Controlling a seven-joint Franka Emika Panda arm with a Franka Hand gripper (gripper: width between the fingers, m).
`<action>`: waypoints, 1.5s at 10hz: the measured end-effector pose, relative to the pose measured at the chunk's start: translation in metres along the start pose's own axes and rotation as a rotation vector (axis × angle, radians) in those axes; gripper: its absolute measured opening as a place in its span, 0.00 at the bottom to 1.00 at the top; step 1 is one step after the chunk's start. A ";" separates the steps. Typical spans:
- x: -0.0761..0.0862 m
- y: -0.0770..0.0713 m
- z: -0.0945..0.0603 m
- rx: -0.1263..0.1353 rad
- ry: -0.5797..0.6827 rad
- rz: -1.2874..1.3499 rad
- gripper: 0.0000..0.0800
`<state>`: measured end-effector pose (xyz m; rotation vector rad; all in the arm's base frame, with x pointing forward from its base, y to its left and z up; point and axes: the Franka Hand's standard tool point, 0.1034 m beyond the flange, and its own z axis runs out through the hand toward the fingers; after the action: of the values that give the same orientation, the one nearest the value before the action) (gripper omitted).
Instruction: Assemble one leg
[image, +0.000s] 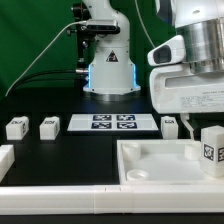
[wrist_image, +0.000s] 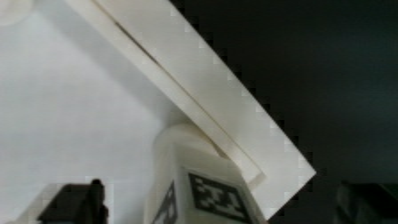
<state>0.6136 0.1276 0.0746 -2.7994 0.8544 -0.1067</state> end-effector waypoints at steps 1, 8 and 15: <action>0.002 0.003 0.000 -0.001 0.000 -0.103 0.81; 0.007 0.009 0.001 -0.041 0.005 -0.901 0.81; 0.008 0.009 0.001 -0.048 0.004 -0.994 0.46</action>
Offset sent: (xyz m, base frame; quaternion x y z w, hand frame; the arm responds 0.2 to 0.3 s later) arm 0.0028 -0.0033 -0.0002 -0.0053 0.0058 -0.2147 0.9766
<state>0.6151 0.1161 0.0715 -2.9658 -0.5989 -0.2362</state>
